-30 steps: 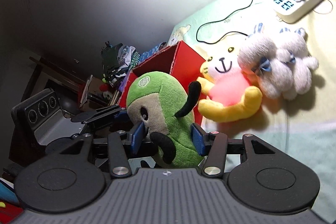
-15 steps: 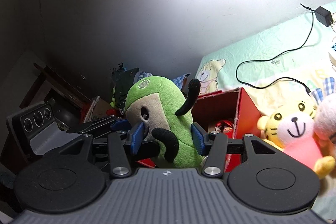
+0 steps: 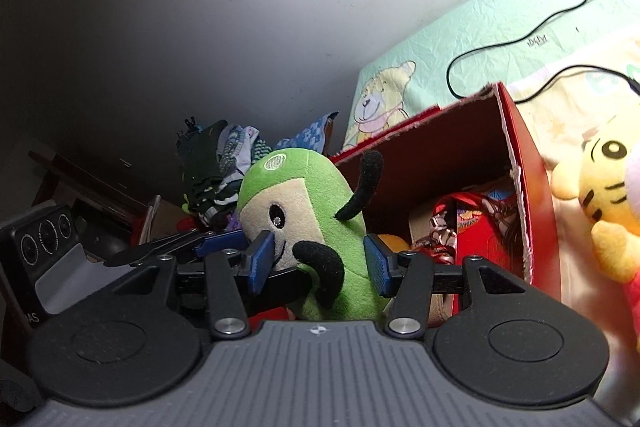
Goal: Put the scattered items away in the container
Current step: 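Carry the green plush with the right gripper toward the red box, then lower the green plush into the red box beside the pink teddy bear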
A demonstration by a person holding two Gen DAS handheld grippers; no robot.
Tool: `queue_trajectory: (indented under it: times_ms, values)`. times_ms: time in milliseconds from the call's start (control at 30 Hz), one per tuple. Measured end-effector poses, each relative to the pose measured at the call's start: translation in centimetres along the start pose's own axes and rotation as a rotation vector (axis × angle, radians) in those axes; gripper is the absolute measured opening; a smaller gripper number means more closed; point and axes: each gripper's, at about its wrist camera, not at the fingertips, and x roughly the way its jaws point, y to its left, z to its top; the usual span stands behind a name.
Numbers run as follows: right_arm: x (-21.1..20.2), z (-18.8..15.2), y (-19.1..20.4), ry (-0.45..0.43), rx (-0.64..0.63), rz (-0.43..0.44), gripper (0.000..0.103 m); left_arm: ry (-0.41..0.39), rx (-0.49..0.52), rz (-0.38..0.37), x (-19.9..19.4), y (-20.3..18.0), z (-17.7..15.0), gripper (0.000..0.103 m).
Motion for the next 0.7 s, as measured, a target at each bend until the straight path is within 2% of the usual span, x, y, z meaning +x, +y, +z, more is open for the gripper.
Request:
queue_trajectory:
  times_ms: [200,367,467,567,700]
  values:
    - [2.4,-1.4,-0.7,0.031,0.097,-0.048,0.052,0.052,0.008,0.007,1.8,1.5,-0.9,0.079]
    - [3.9,-1.8,-0.5,0.073,0.128,-0.108,0.053,0.082,0.11,0.089,3.1,1.1,-1.9,0.079]
    - [5.0,-2.2,-0.2,0.11,0.132,-0.108,0.052,0.091,0.143,0.102,3.6,1.1,-2.3,0.08]
    - [6.2,-2.3,0.3,0.134,0.098,-0.161,0.052,0.096,0.132,0.092,3.9,1.7,-2.7,0.081]
    - [6.9,-2.3,-0.2,0.162,0.118,-0.163,0.052,0.106,0.07,0.053,4.1,3.1,-3.1,0.082]
